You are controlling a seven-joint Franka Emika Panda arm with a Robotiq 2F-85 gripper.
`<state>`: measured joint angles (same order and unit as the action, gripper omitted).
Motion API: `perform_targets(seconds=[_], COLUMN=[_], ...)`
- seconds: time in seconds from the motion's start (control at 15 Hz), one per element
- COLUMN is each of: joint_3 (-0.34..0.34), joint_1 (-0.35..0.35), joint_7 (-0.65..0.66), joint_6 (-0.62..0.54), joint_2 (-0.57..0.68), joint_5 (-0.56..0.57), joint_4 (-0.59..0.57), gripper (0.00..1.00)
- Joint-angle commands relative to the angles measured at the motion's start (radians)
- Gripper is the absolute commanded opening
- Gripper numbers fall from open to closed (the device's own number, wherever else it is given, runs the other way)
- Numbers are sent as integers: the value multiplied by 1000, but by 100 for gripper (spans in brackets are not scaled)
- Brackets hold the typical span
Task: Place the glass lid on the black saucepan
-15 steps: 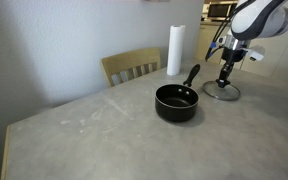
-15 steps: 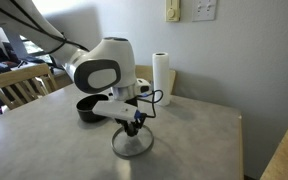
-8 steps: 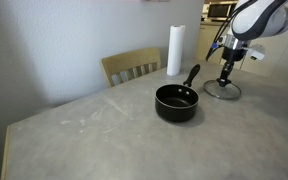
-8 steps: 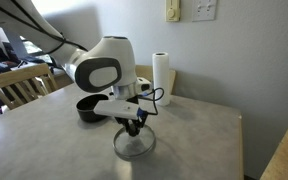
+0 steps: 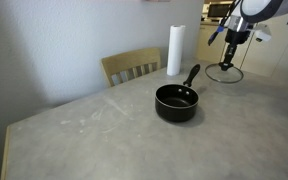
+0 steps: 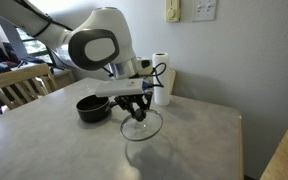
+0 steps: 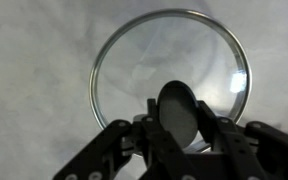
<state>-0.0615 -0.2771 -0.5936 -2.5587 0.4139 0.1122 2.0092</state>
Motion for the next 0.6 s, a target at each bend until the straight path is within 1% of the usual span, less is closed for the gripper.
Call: perform_targets(seconds=[0.0, 0.27, 0.53], joint_3=[-20, -12, 10], joint_1=[27, 47, 70], joint_7=[14, 11, -18], joint_6=[46, 62, 79], joint_2=[-106, -173, -219], joint_5=[55, 61, 21], joint_4=[33, 37, 37], gripper=[16, 16, 16])
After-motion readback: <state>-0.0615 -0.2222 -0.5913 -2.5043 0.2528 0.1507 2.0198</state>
